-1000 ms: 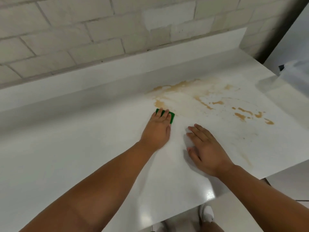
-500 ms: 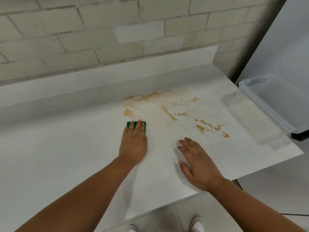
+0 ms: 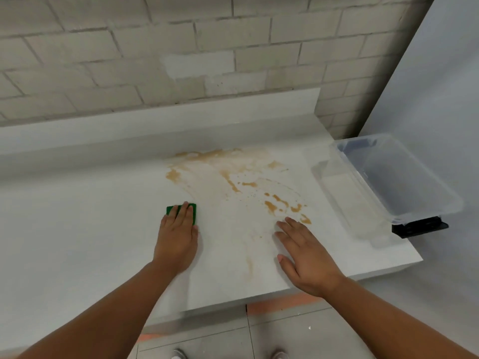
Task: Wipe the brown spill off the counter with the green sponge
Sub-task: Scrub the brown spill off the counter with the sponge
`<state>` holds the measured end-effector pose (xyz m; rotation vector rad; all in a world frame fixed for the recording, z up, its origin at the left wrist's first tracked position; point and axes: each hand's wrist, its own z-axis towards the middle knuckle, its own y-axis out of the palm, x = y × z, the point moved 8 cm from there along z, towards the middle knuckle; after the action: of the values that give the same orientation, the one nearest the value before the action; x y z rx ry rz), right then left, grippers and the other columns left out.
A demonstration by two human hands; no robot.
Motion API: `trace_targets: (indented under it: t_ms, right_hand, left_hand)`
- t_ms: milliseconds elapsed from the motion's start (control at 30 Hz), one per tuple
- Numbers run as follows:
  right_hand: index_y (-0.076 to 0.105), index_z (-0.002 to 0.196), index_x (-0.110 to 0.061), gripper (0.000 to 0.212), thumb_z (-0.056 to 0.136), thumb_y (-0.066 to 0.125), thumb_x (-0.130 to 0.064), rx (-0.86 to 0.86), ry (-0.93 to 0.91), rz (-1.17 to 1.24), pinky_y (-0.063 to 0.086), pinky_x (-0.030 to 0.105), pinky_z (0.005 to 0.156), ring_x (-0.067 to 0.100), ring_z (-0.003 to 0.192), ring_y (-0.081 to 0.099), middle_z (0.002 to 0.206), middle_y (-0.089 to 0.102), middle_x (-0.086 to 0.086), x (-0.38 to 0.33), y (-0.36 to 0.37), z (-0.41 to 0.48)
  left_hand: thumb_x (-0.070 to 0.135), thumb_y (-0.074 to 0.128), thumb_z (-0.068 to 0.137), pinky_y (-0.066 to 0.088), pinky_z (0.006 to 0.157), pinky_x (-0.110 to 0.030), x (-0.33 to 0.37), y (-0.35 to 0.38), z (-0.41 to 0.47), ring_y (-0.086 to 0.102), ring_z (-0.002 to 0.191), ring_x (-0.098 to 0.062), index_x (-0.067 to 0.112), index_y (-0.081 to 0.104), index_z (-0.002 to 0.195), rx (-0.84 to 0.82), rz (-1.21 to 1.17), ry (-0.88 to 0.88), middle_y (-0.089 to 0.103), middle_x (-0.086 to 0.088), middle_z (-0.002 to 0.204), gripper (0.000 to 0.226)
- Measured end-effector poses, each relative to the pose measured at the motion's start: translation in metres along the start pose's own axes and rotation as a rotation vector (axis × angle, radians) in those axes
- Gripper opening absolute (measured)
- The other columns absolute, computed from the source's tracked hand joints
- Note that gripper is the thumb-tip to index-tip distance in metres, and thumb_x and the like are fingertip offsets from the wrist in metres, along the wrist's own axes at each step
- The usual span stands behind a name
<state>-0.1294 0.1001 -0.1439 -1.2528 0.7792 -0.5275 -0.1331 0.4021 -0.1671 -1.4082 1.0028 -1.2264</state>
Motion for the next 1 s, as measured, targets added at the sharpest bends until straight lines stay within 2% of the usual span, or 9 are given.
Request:
trace_targets:
  t_ms: [200,300,367,467,567,700,867,933,1000]
  right_hand:
    - [0.044,0.143,-0.009,0.055,0.099,0.037,-0.042,0.001,-0.090,0.002,0.020,0.043,0.120,0.019,0.150,0.010,0.159,0.027,0.006,0.007,-0.004,-0.016]
    - [0.043,0.143,-0.008,0.056,0.099,0.037,-0.043,-0.015,-0.137,0.005,0.021,0.043,0.120,0.021,0.150,0.013,0.158,0.028,0.007,0.006,-0.001,-0.017]
    - [0.042,0.144,-0.008,0.058,0.099,0.036,-0.044,-0.020,-0.137,0.010,0.020,0.043,0.120,0.021,0.150,0.013,0.158,0.028,0.007,0.008,0.000,-0.020]
    - [0.039,0.146,-0.009,0.059,0.099,0.033,-0.045,-0.004,-0.074,-0.001,0.016,0.041,0.120,0.019,0.150,0.011,0.159,0.027,0.005,0.020,-0.003,-0.027]
    - [0.036,0.148,-0.009,0.062,0.099,0.032,-0.047,0.022,0.022,-0.020,0.016,0.043,0.121,0.019,0.150,0.011,0.160,0.025,0.006,0.042,-0.009,-0.036]
    - [0.020,0.153,-0.008,0.074,0.096,0.024,-0.056,-0.006,0.196,-0.092,0.011,0.043,0.122,0.021,0.150,0.005,0.162,0.013,0.008,0.080,-0.012,-0.048]
    - [-0.004,0.154,-0.010,0.083,0.092,0.008,-0.064,-0.144,0.254,-0.132,-0.008,0.033,0.120,0.016,0.147,-0.020,0.162,-0.013,0.005,0.097,0.001,-0.050]
    - [-0.005,0.154,-0.009,0.084,0.092,0.004,-0.064,-0.167,0.256,-0.158,-0.007,0.034,0.121,0.017,0.147,-0.021,0.162,-0.015,0.006,0.098,0.004,-0.050]
    - [-0.005,0.154,-0.009,0.084,0.092,0.004,-0.064,-0.168,0.260,-0.161,-0.006,0.035,0.122,0.017,0.147,-0.020,0.162,-0.015,0.006,0.098,0.004,-0.050]
  left_hand:
    - [0.042,0.006,0.099,0.000,0.124,-0.034,0.063,0.011,-0.046,0.002,0.153,-0.015,0.020,0.016,0.157,-0.045,-0.019,0.193,0.010,0.006,0.164,0.063]
    - [0.040,0.018,0.104,0.005,0.124,-0.036,0.052,0.011,-0.080,0.001,0.152,-0.010,0.020,0.019,0.157,-0.056,-0.019,0.287,0.011,0.007,0.164,0.056]
    - [0.041,0.021,0.105,0.009,0.123,-0.038,0.037,0.008,-0.093,0.005,0.152,-0.011,0.019,0.021,0.157,-0.057,-0.010,0.274,0.013,0.007,0.164,0.056]
    - [0.042,0.017,0.103,0.010,0.124,-0.038,0.030,0.006,-0.093,0.010,0.152,-0.016,0.016,0.024,0.156,-0.012,-0.007,0.103,0.019,0.002,0.163,0.060]
    - [0.039,0.017,0.100,0.015,0.122,-0.044,0.057,0.009,-0.091,0.019,0.150,-0.026,0.008,0.031,0.153,0.031,-0.023,-0.012,0.025,-0.006,0.161,0.062]
    - [0.032,0.022,0.099,0.021,0.118,-0.046,0.111,0.021,-0.094,0.030,0.146,-0.030,0.007,0.038,0.149,0.026,0.032,0.056,0.034,-0.009,0.157,0.058]
    - [0.031,0.014,0.098,0.008,0.123,-0.045,0.165,0.030,-0.073,0.015,0.151,-0.029,0.010,0.023,0.155,0.002,0.026,0.089,0.021,-0.007,0.163,0.062]
    - [0.031,0.014,0.099,0.005,0.123,-0.043,0.179,0.031,-0.075,0.011,0.152,-0.027,0.011,0.021,0.156,-0.016,0.048,0.181,0.019,-0.006,0.164,0.061]
    - [0.031,0.016,0.101,0.005,0.124,-0.042,0.178,0.032,-0.090,0.006,0.153,-0.023,0.014,0.018,0.157,-0.065,0.036,0.348,0.014,-0.003,0.165,0.058]
